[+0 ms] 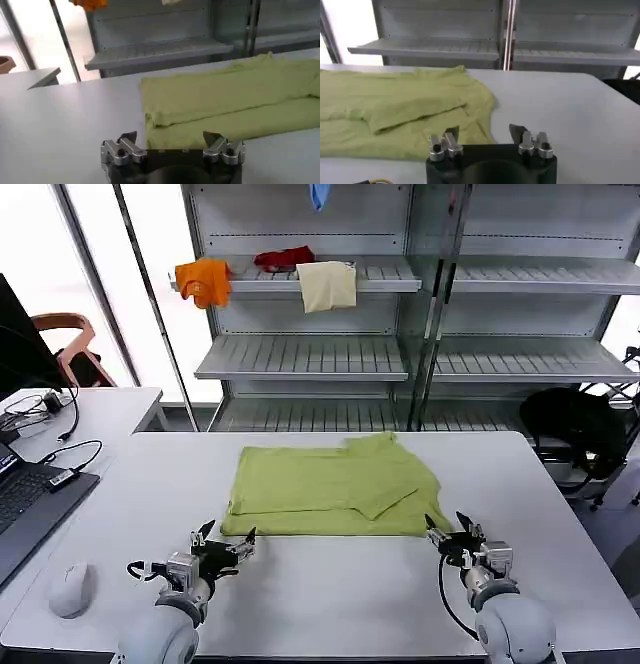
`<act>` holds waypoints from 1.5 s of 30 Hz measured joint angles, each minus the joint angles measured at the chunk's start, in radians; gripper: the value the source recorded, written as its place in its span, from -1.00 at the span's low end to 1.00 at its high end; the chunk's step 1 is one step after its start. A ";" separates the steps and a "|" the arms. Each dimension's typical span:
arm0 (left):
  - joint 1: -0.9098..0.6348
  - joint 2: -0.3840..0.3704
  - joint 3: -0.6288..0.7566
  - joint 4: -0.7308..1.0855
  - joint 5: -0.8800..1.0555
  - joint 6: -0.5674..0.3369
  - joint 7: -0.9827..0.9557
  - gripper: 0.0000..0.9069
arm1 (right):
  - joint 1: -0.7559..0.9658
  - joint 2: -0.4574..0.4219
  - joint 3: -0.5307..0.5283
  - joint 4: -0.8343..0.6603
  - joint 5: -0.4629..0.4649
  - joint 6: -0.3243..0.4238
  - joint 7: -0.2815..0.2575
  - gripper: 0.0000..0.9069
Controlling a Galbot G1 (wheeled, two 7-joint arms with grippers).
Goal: Fold and organize the clothes.
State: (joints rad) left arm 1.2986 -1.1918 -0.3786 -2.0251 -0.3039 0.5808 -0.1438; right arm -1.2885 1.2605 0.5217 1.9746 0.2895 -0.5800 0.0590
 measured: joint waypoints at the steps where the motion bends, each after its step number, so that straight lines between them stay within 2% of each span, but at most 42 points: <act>1: -0.002 -0.002 0.002 0.002 -0.001 0.000 0.000 1.00 | -0.001 0.000 0.000 -0.003 -0.002 0.002 -0.002 -1.00; 2: -0.003 -0.003 0.003 0.004 -0.002 0.000 0.001 0.80 | -0.003 -0.001 0.000 -0.006 -0.002 0.003 -0.004 -1.00; 3: -0.006 -0.004 0.004 0.007 -0.003 0.000 0.001 0.09 | -0.006 -0.001 0.000 -0.007 -0.003 0.003 -0.006 -1.00; 4: -0.008 -0.005 0.004 0.010 -0.004 0.000 0.002 -0.16 | -0.008 -0.002 0.002 -0.007 -0.003 0.003 -0.007 -1.00; 5: -0.010 -0.006 0.004 0.014 -0.006 0.000 0.002 -0.89 | -0.010 -0.003 0.003 -0.007 -0.003 0.003 -0.009 -1.00; 6: -0.013 -0.007 0.004 0.019 -0.008 0.000 0.003 -0.98 | -0.013 -0.005 0.005 -0.007 -0.003 0.003 -0.011 -1.00; 33: 0.006 0.012 -0.010 0.032 -0.033 -0.001 0.019 -1.00 | -0.079 -0.038 0.014 0.092 0.048 -0.005 0.001 -1.00; 39: 0.061 0.030 -0.037 -0.021 -0.031 0.005 0.022 -1.00 | -0.147 -0.056 0.018 0.164 0.067 -0.006 0.023 -1.00; 45: 0.185 0.035 -0.097 -0.132 -0.043 0.003 0.031 -1.00 | -0.248 -0.058 0.015 0.256 0.073 -0.006 0.048 -1.00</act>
State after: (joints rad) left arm 1.4832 -1.1564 -0.4753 -2.1572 -0.3469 0.5839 -0.1127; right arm -1.5368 1.2025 0.5369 2.2304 0.3630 -0.5862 0.1074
